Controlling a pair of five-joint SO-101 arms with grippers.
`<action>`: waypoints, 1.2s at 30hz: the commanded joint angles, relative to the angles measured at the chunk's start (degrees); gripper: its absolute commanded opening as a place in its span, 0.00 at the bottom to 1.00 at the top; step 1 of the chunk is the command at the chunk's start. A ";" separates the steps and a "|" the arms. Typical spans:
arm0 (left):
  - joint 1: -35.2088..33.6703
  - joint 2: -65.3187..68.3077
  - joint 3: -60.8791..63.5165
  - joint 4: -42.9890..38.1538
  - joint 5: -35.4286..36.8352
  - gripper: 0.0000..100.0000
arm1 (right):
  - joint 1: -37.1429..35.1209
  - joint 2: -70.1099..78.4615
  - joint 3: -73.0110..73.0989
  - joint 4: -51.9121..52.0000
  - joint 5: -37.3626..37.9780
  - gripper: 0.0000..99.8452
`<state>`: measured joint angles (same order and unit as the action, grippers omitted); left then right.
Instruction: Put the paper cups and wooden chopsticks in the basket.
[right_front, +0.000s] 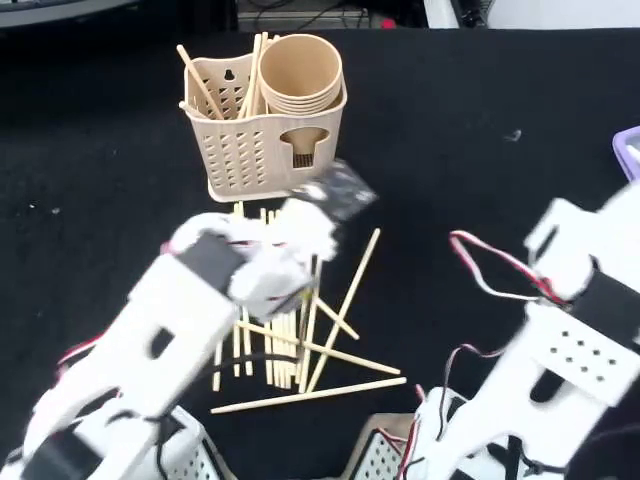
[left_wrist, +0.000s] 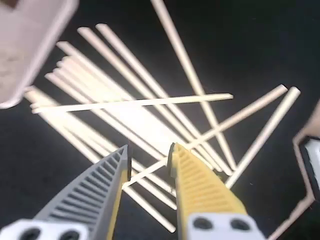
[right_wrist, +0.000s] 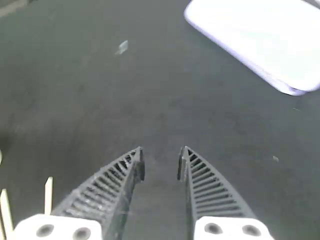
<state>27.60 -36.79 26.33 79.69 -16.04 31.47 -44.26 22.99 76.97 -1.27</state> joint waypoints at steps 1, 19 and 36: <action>-9.10 -10.37 3.21 -0.35 -0.09 0.15 | -9.14 -1.54 -2.59 3.34 4.48 0.13; -51.65 -34.02 44.44 -21.71 13.71 0.15 | -47.74 -1.54 15.69 0.97 17.76 0.13; -55.60 -34.37 50.51 -25.32 22.15 0.15 | -67.87 0.48 35.38 -16.18 24.53 0.24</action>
<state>-27.08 -70.46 77.49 55.52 5.49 -32.70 -44.26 58.42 64.66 22.73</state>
